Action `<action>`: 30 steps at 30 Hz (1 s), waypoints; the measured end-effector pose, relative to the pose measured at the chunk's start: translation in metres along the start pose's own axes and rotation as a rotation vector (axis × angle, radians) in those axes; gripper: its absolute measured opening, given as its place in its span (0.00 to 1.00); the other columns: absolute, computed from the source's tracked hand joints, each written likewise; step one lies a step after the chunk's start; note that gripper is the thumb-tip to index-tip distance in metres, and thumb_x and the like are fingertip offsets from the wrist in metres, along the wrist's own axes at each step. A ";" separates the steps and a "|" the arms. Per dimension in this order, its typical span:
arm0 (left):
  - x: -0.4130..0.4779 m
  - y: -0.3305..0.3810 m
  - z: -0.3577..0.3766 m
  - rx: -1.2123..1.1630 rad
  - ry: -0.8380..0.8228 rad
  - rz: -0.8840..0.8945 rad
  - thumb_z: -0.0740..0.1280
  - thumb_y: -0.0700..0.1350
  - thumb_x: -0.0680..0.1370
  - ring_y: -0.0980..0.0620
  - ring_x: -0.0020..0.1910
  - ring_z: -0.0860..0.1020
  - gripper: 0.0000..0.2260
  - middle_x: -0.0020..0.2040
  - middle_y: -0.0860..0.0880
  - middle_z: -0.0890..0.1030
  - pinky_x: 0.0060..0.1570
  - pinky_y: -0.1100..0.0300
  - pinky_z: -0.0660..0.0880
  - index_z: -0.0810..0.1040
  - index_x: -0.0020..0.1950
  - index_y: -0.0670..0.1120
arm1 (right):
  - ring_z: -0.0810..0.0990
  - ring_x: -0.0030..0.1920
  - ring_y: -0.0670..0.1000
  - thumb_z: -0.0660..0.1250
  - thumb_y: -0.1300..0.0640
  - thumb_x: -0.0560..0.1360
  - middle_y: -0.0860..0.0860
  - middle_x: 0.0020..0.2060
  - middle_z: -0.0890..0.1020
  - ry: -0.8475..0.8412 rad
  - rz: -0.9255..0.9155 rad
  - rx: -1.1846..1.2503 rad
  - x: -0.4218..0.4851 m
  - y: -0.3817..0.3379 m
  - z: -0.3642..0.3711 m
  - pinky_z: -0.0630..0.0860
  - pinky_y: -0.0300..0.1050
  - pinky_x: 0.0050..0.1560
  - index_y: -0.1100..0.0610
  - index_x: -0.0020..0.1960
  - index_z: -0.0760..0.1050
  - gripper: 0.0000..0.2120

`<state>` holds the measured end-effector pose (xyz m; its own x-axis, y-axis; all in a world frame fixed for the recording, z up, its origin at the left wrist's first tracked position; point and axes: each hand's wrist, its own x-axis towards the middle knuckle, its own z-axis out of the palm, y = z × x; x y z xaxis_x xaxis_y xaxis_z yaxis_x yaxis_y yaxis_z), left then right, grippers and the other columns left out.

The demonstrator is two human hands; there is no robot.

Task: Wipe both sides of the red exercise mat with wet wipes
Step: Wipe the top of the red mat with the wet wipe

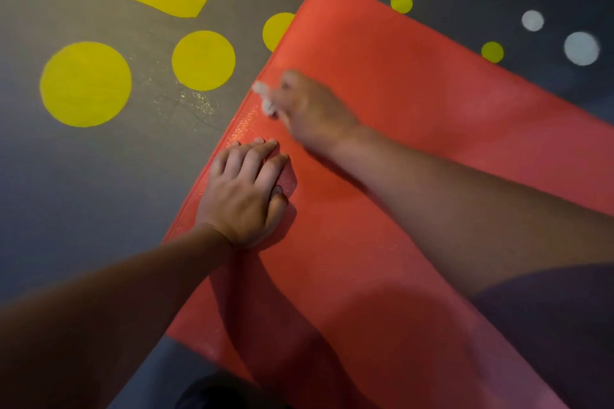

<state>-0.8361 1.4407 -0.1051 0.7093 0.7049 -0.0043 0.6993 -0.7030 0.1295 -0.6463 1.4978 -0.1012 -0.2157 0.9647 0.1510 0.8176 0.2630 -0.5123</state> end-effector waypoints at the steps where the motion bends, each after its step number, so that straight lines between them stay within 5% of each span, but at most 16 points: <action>1: 0.000 0.000 0.000 -0.001 0.001 0.002 0.64 0.51 0.74 0.39 0.69 0.71 0.24 0.71 0.42 0.75 0.70 0.42 0.63 0.77 0.68 0.44 | 0.79 0.41 0.58 0.60 0.56 0.77 0.59 0.42 0.79 0.045 0.076 0.007 0.008 0.009 -0.007 0.76 0.49 0.42 0.59 0.53 0.84 0.15; 5: 0.001 -0.001 0.000 -0.018 0.001 0.007 0.65 0.50 0.74 0.39 0.69 0.71 0.24 0.71 0.42 0.75 0.71 0.42 0.63 0.77 0.68 0.44 | 0.81 0.46 0.62 0.56 0.52 0.81 0.60 0.47 0.79 0.156 0.408 -0.148 0.027 0.028 -0.012 0.76 0.54 0.50 0.59 0.50 0.83 0.19; 12: 0.002 0.000 0.003 -0.055 0.028 0.002 0.66 0.50 0.73 0.37 0.69 0.73 0.24 0.69 0.42 0.76 0.71 0.40 0.64 0.78 0.68 0.43 | 0.79 0.42 0.64 0.62 0.62 0.75 0.62 0.44 0.77 -0.141 -0.041 -0.149 0.025 -0.003 -0.001 0.73 0.55 0.37 0.63 0.45 0.80 0.08; 15: 0.000 -0.002 0.003 -0.065 0.034 0.006 0.65 0.50 0.74 0.38 0.70 0.73 0.24 0.70 0.42 0.76 0.71 0.40 0.64 0.78 0.67 0.43 | 0.80 0.52 0.62 0.60 0.60 0.76 0.62 0.49 0.77 0.014 0.196 -0.141 0.040 0.029 -0.022 0.76 0.54 0.49 0.61 0.47 0.81 0.11; 18: 0.000 -0.005 0.004 -0.062 0.022 0.016 0.65 0.51 0.74 0.38 0.70 0.72 0.24 0.70 0.42 0.76 0.72 0.41 0.63 0.78 0.68 0.43 | 0.79 0.51 0.63 0.60 0.58 0.79 0.61 0.52 0.77 0.054 0.386 -0.260 0.049 0.033 -0.020 0.74 0.53 0.51 0.57 0.52 0.81 0.12; 24: 0.000 -0.005 0.003 -0.059 0.038 0.011 0.65 0.51 0.72 0.37 0.64 0.74 0.24 0.64 0.40 0.78 0.68 0.41 0.65 0.78 0.65 0.42 | 0.73 0.36 0.58 0.56 0.55 0.75 0.59 0.42 0.75 -0.369 -0.218 -0.079 0.034 -0.026 0.014 0.67 0.52 0.33 0.61 0.43 0.79 0.15; 27: 0.000 -0.007 0.004 -0.088 0.033 0.015 0.66 0.51 0.72 0.38 0.69 0.73 0.25 0.69 0.42 0.77 0.71 0.41 0.64 0.79 0.67 0.43 | 0.75 0.41 0.58 0.56 0.54 0.73 0.56 0.43 0.76 -0.281 -0.193 -0.137 0.048 0.006 -0.007 0.63 0.48 0.36 0.60 0.49 0.81 0.17; 30: -0.001 -0.007 0.005 -0.101 0.041 0.023 0.66 0.51 0.73 0.39 0.70 0.73 0.24 0.69 0.43 0.76 0.72 0.40 0.64 0.79 0.68 0.43 | 0.80 0.49 0.48 0.55 0.45 0.68 0.41 0.44 0.78 0.020 0.104 -0.294 0.060 0.068 -0.033 0.74 0.46 0.45 0.58 0.50 0.78 0.22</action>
<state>-0.8414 1.4445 -0.1113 0.7198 0.6930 0.0398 0.6688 -0.7077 0.2279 -0.5861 1.5730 -0.0989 -0.1144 0.9851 0.1285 0.9548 0.1448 -0.2595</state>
